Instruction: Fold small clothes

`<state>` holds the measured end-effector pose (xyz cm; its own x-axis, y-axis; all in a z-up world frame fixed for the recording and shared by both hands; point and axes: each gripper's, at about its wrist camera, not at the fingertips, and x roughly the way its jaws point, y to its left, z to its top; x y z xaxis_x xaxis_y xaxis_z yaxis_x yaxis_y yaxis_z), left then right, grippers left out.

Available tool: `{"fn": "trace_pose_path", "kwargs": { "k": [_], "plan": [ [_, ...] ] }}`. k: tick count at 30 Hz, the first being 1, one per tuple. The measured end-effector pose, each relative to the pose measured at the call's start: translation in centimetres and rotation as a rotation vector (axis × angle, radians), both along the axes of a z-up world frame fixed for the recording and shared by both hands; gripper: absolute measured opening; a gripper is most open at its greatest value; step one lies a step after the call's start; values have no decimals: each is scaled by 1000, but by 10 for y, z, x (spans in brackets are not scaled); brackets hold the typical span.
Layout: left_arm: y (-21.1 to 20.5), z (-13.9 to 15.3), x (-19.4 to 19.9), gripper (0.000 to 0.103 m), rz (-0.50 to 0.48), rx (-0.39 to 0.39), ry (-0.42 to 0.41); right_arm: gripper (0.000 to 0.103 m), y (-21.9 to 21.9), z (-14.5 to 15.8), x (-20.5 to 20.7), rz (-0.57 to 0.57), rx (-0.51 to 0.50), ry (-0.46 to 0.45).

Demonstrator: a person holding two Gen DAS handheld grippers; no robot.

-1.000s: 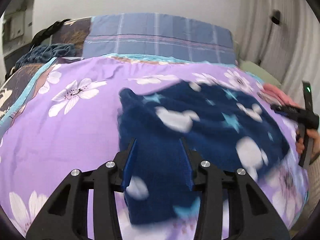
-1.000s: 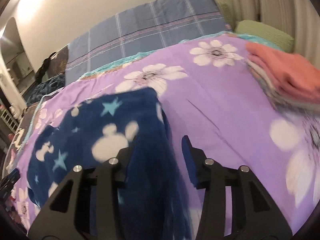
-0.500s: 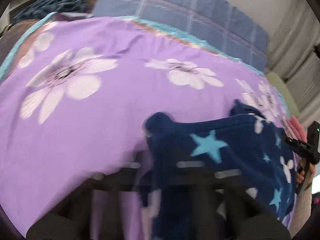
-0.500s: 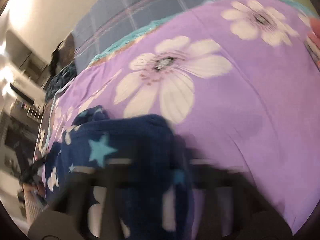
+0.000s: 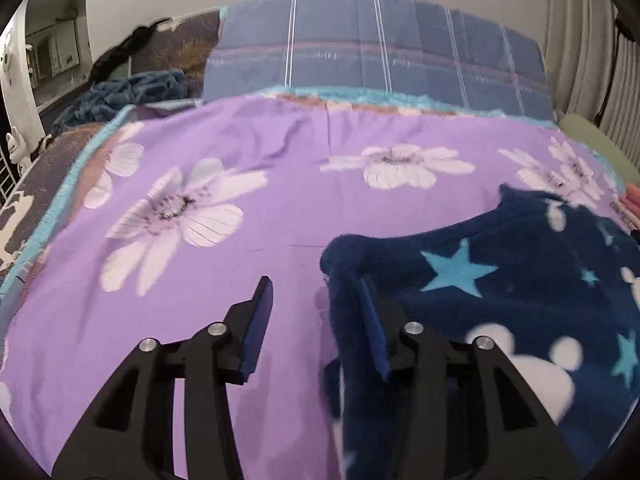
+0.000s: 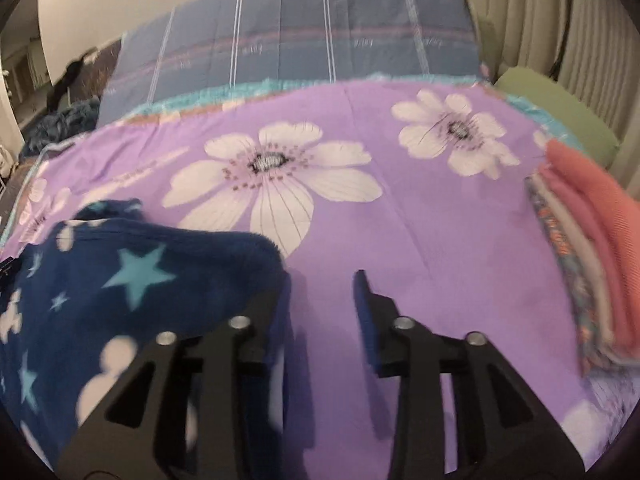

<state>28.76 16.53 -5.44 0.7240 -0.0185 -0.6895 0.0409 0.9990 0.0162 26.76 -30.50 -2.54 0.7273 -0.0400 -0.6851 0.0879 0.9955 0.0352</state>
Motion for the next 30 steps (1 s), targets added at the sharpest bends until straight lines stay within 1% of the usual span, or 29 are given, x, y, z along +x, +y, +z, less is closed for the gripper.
{"fn": "trace_pose_path", "kwargs": {
  "k": [1,2,3,4,6,7,9,11,13,14,16,17,18,20,26,28,30],
  "plan": [
    [0,10,-12,46,-17,-6,-18,50,2,7,-15,1,-17,-23],
    [-1,17,-20,48,-35,-17,-35,52,4,13,-33,8,-31,-47],
    [-3,24,-31,58,-54,-32,-51,53,6,16,-45,16,-33,-61],
    [-7,31,-44,66,-74,-44,-70,56,11,23,-66,26,-26,-87],
    [-18,38,-67,72,-113,-42,-99,61,17,30,-96,36,1,-129],
    [-29,39,-84,74,-143,-25,-113,62,22,31,-112,36,15,-152],
    [-44,40,-106,74,-180,7,-133,62,31,29,-138,36,36,-182],
    [-54,39,-127,74,-189,10,-165,64,41,24,-157,19,31,-203],
    [-60,38,-141,74,-201,7,-177,64,52,23,-167,3,0,-207],
    [-65,37,-149,74,-210,17,-188,64,60,23,-173,-5,-15,-214],
    [-70,36,-161,75,-215,41,-209,64,72,24,-179,21,5,-210],
    [-70,35,-166,78,-218,43,-216,64,80,26,-180,49,25,-199],
    [-69,34,-170,84,-222,38,-220,64,87,27,-181,65,29,-196],
    [-68,34,-178,85,-217,20,-228,64,101,29,-182,87,23,-193],
    [-54,27,-187,87,-190,-19,-214,69,151,35,-184,173,24,-196],
    [-45,19,-187,90,-168,-40,-191,71,161,36,-186,187,20,-198],
    [-39,8,-186,90,-161,-62,-152,72,173,34,-189,201,15,-187]
  ]
}}
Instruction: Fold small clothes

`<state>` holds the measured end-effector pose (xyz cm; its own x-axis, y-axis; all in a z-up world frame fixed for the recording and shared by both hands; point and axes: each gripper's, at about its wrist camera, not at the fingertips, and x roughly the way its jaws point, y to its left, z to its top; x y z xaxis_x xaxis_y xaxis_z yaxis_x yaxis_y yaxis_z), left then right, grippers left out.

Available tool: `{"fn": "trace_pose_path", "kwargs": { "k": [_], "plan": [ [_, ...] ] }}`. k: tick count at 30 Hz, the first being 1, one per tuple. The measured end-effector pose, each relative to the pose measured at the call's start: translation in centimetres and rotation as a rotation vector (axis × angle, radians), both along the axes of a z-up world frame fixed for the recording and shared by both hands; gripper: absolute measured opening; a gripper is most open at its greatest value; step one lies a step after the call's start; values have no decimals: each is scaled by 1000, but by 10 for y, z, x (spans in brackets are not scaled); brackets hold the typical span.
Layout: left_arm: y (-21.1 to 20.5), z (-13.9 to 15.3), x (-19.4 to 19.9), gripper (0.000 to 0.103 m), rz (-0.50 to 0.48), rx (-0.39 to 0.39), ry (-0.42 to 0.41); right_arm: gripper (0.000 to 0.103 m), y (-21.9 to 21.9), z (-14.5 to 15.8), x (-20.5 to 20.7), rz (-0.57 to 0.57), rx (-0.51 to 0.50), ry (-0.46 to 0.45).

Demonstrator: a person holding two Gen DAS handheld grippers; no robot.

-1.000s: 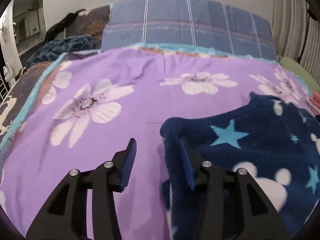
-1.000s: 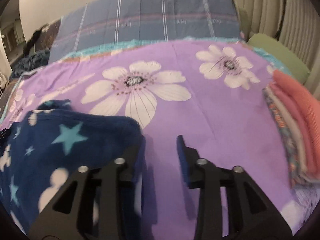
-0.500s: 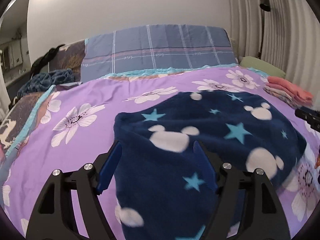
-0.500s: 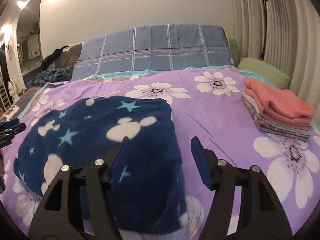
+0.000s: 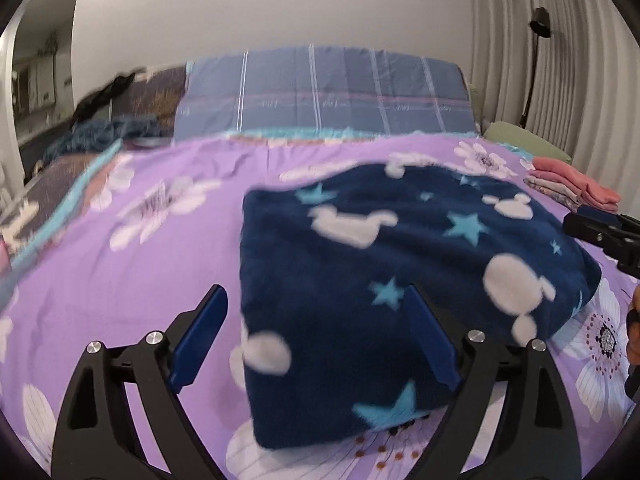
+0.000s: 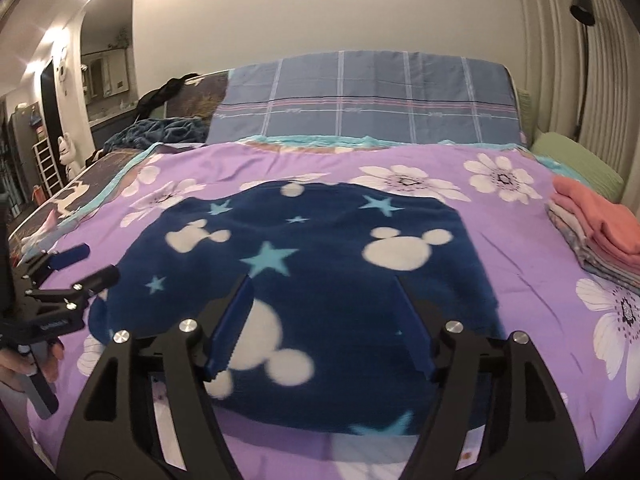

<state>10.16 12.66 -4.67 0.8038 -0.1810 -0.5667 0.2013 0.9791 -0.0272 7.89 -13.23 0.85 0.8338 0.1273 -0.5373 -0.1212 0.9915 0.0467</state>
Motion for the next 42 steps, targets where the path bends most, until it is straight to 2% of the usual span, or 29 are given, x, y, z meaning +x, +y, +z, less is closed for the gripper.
{"fn": "trace_pose_path", "kwargs": {
  "k": [4,7,9,12,13,14,15,17,23,25,27,28,29,30,32,33,35,36,39,42],
  "plan": [
    [7,-45,9,91,25,8,168,69,14,-11,0,27,-9,47],
    [26,-57,14,91,24,-152,246,61,22,-21,3,36,-3,89],
    [31,-58,14,91,21,-186,250,61,23,-25,7,31,24,110],
    [25,-58,12,91,25,-145,241,61,28,-37,15,10,53,153],
    [23,-58,12,92,26,-136,241,61,32,-49,21,-14,22,202],
    [22,-59,12,92,25,-134,241,62,37,-73,31,-43,-14,299],
    [22,-59,13,93,22,-135,243,62,38,-85,32,-51,-15,315],
    [22,-60,13,93,22,-133,245,62,46,-85,27,-66,-62,286],
    [27,-61,15,93,17,-153,250,63,39,-69,37,-74,-10,386],
    [27,-61,15,94,16,-150,250,58,41,-46,37,-92,-26,324],
    [27,-61,16,94,15,-149,251,58,52,-18,37,-97,-94,177],
    [28,-61,16,94,14,-149,251,61,55,-13,39,-93,-97,144],
    [28,-61,17,94,14,-150,251,63,56,-13,47,-83,-78,144],
    [28,-61,17,94,14,-151,251,64,55,-22,61,-76,-47,196],
    [29,-61,16,95,11,-158,252,64,49,-73,91,-95,-10,404],
    [29,-61,17,96,5,-165,253,65,46,-84,89,-104,5,366],
    [29,-62,17,97,1,-173,258,64,61,-76,75,-112,-95,310],
    [30,-63,17,97,-1,-181,259,64,65,-71,71,-113,-106,313],
    [32,-63,18,98,-6,-197,264,47,60,-44,77,-90,-43,308],
    [31,-63,18,98,-8,-199,264,46,53,-9,90,-89,-34,196]
  ]
}}
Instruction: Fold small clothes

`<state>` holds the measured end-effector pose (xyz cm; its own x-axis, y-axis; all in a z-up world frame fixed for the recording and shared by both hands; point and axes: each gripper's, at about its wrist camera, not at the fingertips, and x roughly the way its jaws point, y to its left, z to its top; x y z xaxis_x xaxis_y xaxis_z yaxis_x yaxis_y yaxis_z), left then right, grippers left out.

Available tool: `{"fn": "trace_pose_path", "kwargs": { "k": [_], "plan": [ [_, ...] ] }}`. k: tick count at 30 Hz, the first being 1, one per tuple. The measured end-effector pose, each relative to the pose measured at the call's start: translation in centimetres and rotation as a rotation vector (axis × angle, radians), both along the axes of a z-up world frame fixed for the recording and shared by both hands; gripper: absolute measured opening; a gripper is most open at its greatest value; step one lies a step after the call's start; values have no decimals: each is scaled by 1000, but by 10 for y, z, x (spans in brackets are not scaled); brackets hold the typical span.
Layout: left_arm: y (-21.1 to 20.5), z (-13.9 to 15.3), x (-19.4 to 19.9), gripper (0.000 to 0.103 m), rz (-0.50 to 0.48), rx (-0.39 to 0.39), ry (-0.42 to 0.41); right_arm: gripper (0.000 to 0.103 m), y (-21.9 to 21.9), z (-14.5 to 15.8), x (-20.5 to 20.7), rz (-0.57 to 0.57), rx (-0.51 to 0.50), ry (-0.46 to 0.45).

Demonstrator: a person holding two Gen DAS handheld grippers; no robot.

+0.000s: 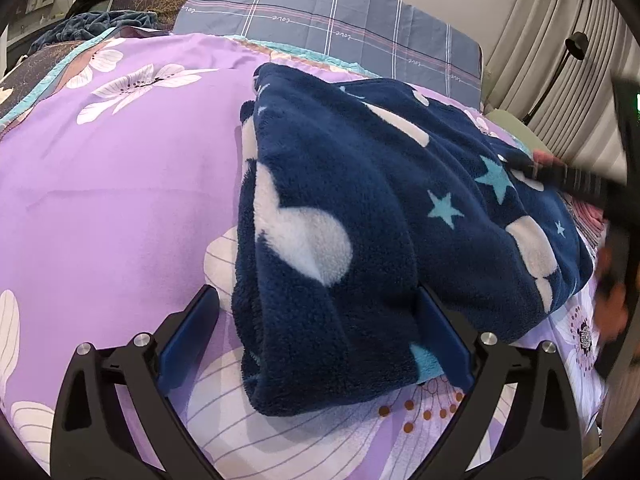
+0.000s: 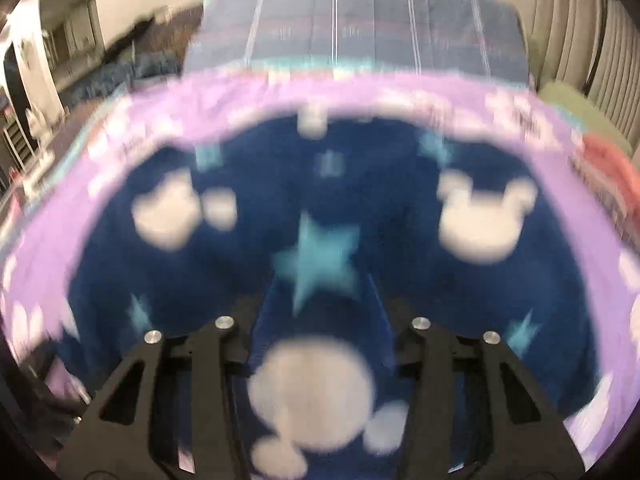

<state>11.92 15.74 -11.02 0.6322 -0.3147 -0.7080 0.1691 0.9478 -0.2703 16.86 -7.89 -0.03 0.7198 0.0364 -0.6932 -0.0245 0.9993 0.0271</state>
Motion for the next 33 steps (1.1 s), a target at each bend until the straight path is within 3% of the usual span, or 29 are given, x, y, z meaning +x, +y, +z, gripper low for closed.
{"fn": "trace_pose_path", "kwargs": {
  "k": [1,4,5,7,10,14,17,18,19,23,28,31,33],
  "plan": [
    [0,0,0,98,0,-3,0,48,-3,1,7,-3,6,2],
    [1,0,-1,98,-1,-14,-1,50,-21,-59,48,-60,70,221],
    [2,0,-1,99,-3,-19,0,50,-23,-65,47,-54,74,189],
    [2,-1,-1,99,-4,-22,2,50,-11,-47,42,-26,-10,182],
    [0,-1,0,101,-8,-19,6,49,-17,-14,53,3,114,174],
    [-1,-1,2,101,-10,-21,8,49,-17,11,96,-45,39,73],
    [-1,0,4,101,-10,-23,8,49,-27,-22,145,-94,70,189],
    [-1,0,4,101,-10,-24,7,53,-29,-54,166,-84,59,297],
    [-1,0,3,101,-12,-27,7,56,-28,-67,172,-76,38,306],
    [0,-1,4,102,-13,-33,9,55,-9,-55,160,-75,-83,254],
    [-2,-1,4,102,-11,-23,5,57,-33,-42,154,-73,61,206],
    [-3,-2,4,102,-10,-22,4,63,-30,-18,118,-53,38,120],
    [-4,-2,4,102,-10,-23,4,64,-25,-2,87,22,14,73]
  ]
}}
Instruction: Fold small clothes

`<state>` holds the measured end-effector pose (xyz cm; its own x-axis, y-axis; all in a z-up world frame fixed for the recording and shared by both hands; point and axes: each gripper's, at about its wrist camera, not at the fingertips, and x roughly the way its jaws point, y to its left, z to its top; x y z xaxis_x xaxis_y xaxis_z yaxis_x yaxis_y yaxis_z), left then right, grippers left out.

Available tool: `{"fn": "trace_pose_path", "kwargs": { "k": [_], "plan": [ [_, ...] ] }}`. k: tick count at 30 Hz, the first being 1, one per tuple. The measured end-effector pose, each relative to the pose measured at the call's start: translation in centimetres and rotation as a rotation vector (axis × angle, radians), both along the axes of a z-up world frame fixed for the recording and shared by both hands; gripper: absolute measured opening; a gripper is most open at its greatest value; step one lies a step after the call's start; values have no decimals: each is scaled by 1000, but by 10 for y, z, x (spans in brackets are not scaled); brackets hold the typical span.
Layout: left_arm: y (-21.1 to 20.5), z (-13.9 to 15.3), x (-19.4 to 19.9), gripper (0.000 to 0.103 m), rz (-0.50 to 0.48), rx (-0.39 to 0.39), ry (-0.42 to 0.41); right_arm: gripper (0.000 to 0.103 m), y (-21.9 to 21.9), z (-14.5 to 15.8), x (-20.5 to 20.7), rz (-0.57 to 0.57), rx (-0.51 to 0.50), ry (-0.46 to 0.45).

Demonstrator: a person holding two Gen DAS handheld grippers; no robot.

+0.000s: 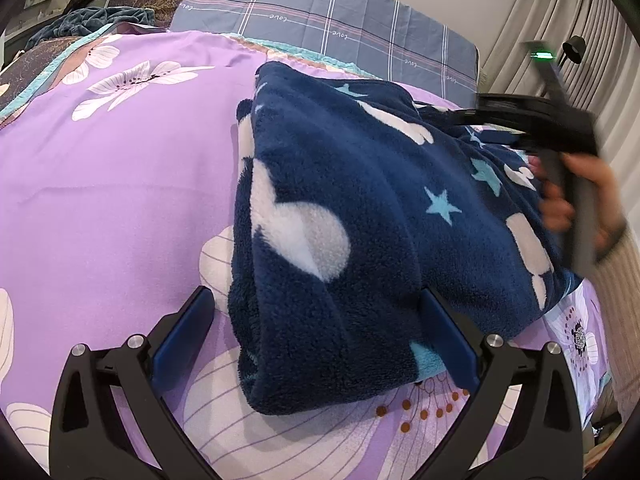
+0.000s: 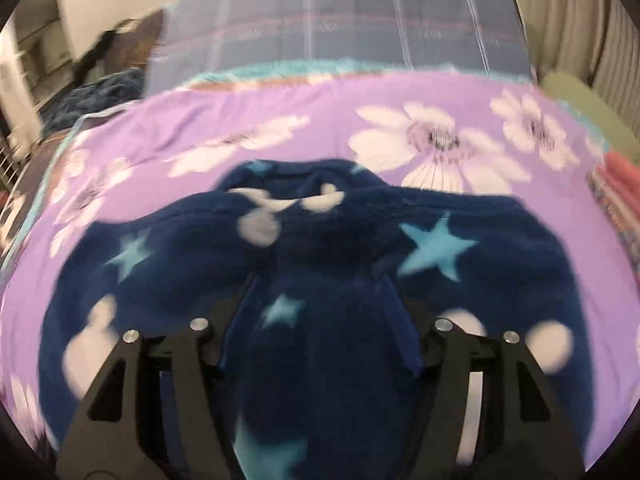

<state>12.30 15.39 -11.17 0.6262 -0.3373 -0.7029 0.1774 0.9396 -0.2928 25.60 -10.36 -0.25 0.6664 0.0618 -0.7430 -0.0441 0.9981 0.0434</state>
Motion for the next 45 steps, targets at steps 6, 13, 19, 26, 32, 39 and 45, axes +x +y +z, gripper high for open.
{"fn": "trace_pose_path", "kwargs": {
  "k": [6,13,19,26,32,39,45],
  "plan": [
    [0,1,-2,102,1,-2,-3,73,45,14,-120,294,-151,-159],
    [42,16,-25,101,110,-171,-83,74,102,-9,-209,572,-209,-209],
    [90,22,-45,101,249,-192,-134,76,160,-30,-234,725,-379,-267],
    [103,8,-41,101,252,-255,-85,76,205,-67,-233,729,-666,-317],
    [112,2,-40,101,246,-325,-67,76,223,-74,-220,702,-694,-346],
    [137,9,-34,101,228,-494,-22,76,232,-77,-209,692,-647,-362],
    [121,25,25,101,-24,-616,53,72,231,-77,-208,687,-647,-370]
  ]
}}
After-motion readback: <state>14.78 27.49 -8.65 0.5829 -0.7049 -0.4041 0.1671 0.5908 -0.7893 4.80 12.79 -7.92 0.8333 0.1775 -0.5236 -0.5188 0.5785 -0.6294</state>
